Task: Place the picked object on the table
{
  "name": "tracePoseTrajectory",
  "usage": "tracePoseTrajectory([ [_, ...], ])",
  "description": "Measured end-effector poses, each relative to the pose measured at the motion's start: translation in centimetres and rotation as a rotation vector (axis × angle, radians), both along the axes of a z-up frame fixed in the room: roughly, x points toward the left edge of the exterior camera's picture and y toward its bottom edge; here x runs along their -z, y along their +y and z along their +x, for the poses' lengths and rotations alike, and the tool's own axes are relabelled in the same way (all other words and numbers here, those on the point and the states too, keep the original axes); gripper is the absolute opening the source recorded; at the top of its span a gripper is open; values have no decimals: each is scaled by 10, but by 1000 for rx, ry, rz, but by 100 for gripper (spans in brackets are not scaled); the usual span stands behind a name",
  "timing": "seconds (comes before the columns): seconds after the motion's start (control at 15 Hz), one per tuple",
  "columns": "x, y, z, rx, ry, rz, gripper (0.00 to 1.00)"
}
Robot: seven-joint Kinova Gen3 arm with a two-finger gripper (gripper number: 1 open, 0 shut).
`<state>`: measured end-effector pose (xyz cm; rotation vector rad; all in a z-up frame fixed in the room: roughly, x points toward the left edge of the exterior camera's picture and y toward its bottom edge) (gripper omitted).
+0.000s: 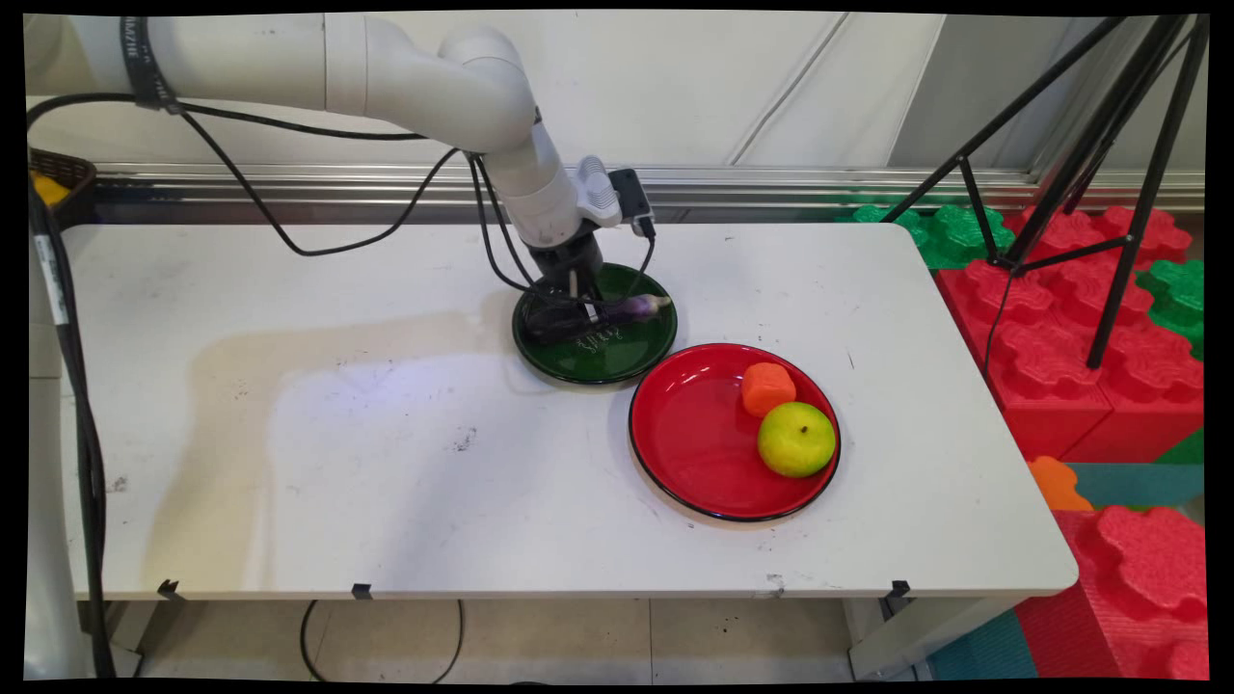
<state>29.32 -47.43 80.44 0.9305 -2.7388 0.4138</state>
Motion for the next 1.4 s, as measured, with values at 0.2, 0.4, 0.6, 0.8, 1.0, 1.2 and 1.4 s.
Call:
tracePoseTrajectory([
  [0.2, -9, 5, 4, 13, -11, -12, 0],
  [0.4, -27, 12, 5, 46, -25, -42, 0],
  [0.6, -47, 21, 6, 86, -40, -68, 0],
  [0.8, -76, 42, 10, 170, -60, -99, 0],
  [1.0, -100, 67, 16, 263, -72, -110, 0],
  [1.2, -117, 95, 24, 353, -83, -100, 0],
  [1.4, -125, 120, 30, 424, -87, -69, 0],
])
